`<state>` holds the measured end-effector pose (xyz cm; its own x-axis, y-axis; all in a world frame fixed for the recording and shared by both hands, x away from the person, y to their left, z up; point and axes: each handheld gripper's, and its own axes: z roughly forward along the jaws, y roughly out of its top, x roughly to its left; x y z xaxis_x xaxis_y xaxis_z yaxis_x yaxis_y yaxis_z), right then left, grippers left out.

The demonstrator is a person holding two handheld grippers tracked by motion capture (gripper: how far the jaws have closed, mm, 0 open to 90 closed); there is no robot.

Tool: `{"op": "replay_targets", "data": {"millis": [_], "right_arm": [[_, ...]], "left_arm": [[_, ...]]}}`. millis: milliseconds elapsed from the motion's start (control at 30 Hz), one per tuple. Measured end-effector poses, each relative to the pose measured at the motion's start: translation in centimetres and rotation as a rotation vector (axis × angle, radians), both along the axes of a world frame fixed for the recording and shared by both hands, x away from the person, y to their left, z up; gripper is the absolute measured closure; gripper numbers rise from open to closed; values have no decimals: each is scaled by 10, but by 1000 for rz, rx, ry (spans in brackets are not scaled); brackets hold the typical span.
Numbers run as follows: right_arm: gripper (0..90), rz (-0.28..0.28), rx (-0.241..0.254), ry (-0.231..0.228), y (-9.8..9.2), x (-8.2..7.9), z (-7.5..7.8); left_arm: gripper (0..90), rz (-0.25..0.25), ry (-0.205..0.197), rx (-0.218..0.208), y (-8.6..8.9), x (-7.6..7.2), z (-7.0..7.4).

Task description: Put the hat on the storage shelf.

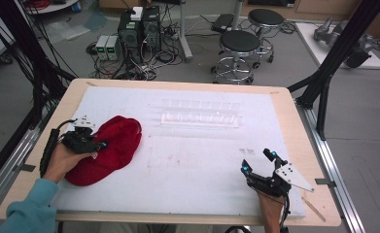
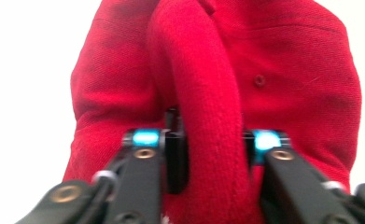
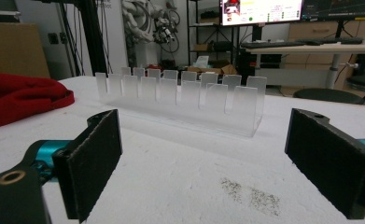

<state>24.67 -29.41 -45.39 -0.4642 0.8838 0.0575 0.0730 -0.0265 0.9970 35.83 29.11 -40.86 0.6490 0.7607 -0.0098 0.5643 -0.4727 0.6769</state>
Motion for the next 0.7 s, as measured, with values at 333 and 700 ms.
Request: {"op": "replay_targets", "data": {"millis": [333,700], "right_arm": [[100,1,-5,-5,0,0,0],[100,-3,-16,11,1,1,1]], "left_arm": [[860,2,-16,-10,2,-5,5],[867,5,-104,-82,1,-14,33]]}}
